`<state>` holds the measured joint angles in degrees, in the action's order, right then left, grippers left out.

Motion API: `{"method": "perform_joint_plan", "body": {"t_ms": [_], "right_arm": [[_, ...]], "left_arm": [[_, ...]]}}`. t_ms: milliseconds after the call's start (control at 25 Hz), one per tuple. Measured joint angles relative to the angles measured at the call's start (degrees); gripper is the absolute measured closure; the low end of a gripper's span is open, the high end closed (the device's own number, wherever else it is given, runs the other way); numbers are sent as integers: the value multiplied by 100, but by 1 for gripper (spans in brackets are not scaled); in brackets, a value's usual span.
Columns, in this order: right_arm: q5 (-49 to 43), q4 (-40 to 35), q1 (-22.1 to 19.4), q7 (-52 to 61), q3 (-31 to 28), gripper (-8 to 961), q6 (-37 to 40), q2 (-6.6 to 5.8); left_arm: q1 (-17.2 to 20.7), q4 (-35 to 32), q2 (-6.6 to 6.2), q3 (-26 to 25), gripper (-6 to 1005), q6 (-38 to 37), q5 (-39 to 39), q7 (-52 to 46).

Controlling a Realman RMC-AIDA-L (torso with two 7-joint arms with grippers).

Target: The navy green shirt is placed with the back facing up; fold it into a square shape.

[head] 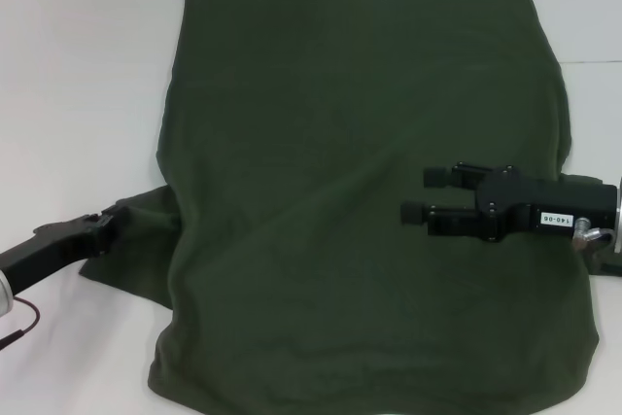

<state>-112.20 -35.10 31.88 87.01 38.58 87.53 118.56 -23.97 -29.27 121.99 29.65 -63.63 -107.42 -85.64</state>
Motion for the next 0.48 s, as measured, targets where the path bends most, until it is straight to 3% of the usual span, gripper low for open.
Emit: {"method": "perform_joint_plan", "body": {"t_ms": [200,480], "right_arm": [[39,-15,-9,0,0,54,0,-6],[48,1,-15,-5,0,54,-8,-10]], "left_arm": [[-4,0,-1,-3,1001,38,26,-10],[-13,-61,-15,-15,1001,55,39,-26]]}}
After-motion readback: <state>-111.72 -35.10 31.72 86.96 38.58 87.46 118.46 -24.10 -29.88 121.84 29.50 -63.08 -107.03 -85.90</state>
